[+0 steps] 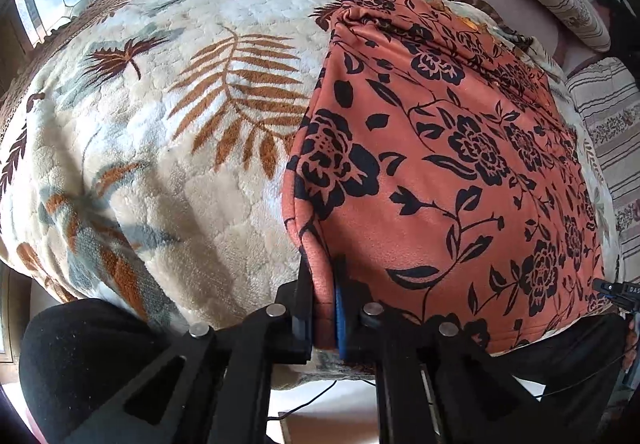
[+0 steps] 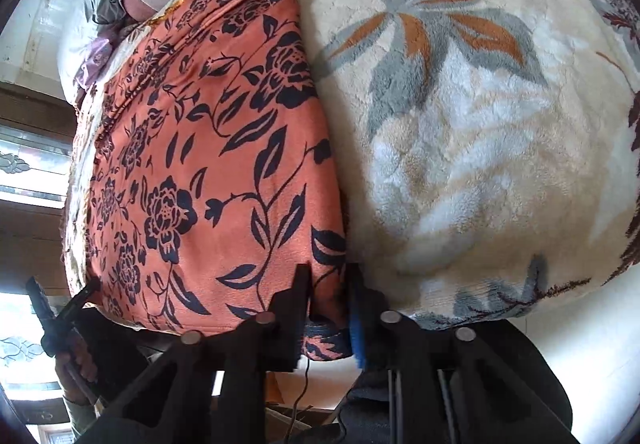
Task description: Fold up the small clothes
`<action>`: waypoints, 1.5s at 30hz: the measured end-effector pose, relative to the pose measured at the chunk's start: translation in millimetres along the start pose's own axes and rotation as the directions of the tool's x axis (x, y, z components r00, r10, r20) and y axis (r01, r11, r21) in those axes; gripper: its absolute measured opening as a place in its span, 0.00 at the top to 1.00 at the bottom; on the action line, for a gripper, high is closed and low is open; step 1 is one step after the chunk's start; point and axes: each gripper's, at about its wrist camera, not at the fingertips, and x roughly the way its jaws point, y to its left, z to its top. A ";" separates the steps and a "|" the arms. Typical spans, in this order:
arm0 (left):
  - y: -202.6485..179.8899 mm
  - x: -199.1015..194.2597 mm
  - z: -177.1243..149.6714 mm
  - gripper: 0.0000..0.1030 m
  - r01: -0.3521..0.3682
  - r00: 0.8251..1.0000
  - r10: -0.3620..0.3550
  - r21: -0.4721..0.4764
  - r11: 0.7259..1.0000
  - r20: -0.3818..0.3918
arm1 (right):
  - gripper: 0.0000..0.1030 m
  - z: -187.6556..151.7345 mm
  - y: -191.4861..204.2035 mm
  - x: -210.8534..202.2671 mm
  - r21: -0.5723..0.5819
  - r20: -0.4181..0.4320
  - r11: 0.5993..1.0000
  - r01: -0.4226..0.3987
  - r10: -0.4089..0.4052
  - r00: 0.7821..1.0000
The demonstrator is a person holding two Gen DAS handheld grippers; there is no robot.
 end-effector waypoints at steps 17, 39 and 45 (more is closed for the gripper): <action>10.4 9.6 7.4 0.92 0.038 0.999 -0.038 -0.033 0.999 -0.008 | 0.90 6.2 -19.4 5.0 0.199 0.039 0.937 -0.286 0.284 0.958; 8.9 6.1 7.7 0.87 0.055 0.998 -0.055 -0.025 0.998 -0.011 | 0.38 7.9 -32.0 3.5 0.244 0.026 0.915 -0.321 0.325 0.945; 9.9 7.9 10.0 0.90 0.050 0.999 -0.050 -0.028 0.998 -0.007 | 0.72 11.0 -17.9 5.5 0.192 0.015 0.946 -0.260 0.262 0.965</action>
